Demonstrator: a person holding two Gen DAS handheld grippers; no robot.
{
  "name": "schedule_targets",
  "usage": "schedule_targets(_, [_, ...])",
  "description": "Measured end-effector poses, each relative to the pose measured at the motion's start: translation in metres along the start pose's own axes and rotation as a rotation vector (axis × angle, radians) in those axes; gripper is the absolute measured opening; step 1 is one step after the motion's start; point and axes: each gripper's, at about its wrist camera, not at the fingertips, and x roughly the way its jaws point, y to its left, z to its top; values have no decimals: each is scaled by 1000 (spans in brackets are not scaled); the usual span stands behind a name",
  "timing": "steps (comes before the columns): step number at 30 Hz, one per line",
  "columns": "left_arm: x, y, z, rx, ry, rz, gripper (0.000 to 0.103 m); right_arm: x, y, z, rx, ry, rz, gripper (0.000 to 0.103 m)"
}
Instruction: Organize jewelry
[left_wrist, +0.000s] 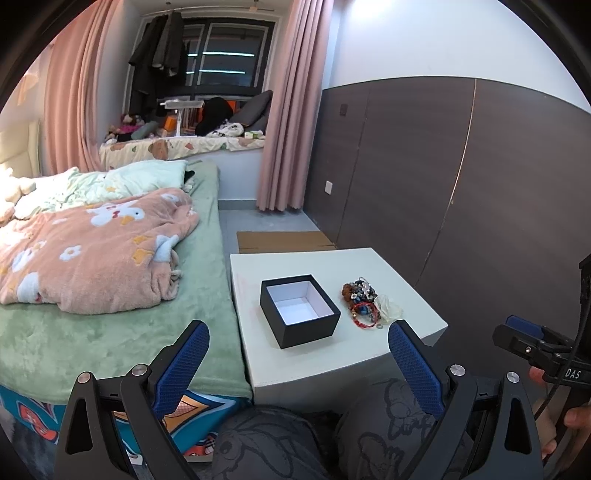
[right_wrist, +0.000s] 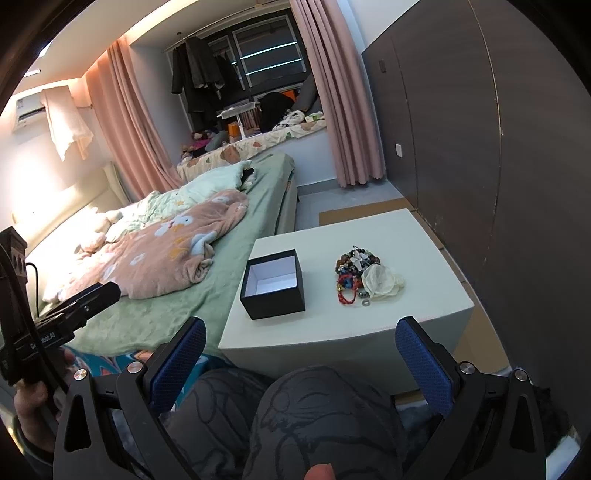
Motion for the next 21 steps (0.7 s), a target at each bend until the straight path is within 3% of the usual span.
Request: schedule_targets(21, [-4, -7, 4, 14, -6, -8, 98, -1, -10, 3, 6, -2, -11, 103])
